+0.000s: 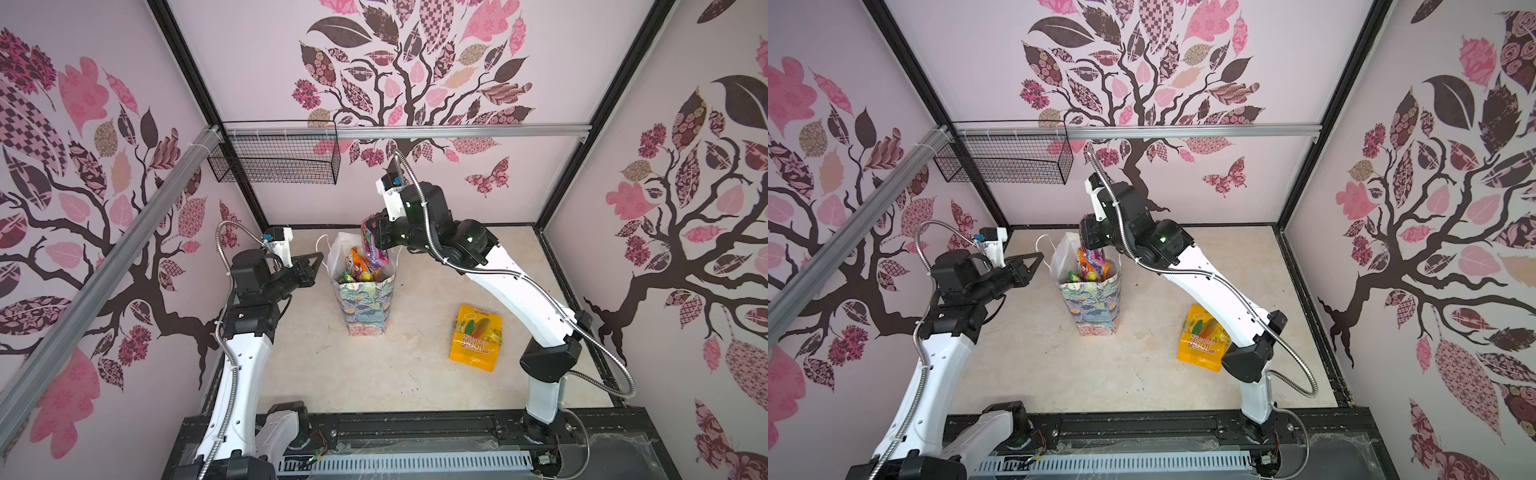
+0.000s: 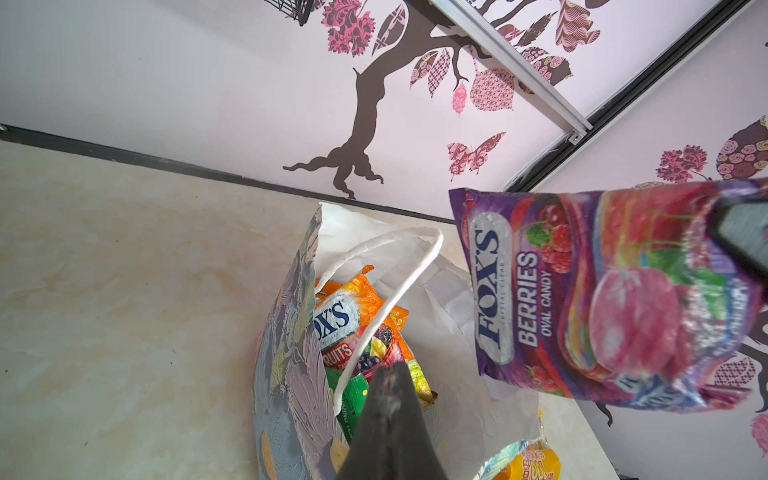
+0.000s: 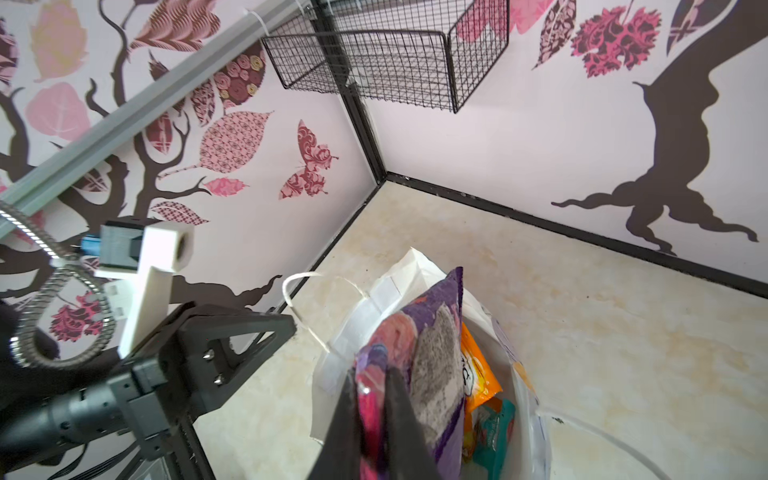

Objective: Place the snacks into the paper bag
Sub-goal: 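Lower the purple packet into the bag and open the right gripper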

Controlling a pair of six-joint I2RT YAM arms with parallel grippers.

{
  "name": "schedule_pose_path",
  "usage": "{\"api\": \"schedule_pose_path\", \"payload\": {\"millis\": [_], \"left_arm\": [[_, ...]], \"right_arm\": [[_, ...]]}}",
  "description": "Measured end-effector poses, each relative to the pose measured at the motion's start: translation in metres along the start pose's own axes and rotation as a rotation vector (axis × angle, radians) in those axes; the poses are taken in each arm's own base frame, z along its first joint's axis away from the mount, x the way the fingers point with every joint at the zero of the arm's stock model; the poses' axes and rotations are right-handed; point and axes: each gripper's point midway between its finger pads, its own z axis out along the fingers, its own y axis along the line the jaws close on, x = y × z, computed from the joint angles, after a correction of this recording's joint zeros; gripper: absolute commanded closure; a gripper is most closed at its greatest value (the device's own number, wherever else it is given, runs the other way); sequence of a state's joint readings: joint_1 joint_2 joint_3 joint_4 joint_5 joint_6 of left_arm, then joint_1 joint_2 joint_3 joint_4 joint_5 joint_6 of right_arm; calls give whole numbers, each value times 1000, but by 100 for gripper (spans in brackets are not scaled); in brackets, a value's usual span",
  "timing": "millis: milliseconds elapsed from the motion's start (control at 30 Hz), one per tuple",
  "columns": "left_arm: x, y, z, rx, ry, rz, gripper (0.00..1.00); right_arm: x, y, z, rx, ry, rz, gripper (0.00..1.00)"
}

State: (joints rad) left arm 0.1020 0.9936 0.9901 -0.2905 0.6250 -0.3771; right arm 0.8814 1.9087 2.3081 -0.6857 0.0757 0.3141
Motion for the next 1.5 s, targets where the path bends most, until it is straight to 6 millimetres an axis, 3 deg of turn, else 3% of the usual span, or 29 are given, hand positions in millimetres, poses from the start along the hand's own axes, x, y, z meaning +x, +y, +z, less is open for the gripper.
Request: {"api": "schedule_pose_path", "payload": {"millis": [433,567,1133,1367,1500], "left_arm": [[0,1,0,-3,-3,1,100],[0,1,0,-6,-5,2,100],[0,1,0,-8,-6,2,100],[0,1,0,-8,-6,2,100],[0,1,0,-8,-6,2,100]], "right_arm": [[30,-37,39,187,50,-48,100],[35,-42,43,211,60,-53,100],[58,5,37,121,115,-79,100],[66,-1,35,136,161,-61,100],[55,-10,28,164,154,-42,100]]}}
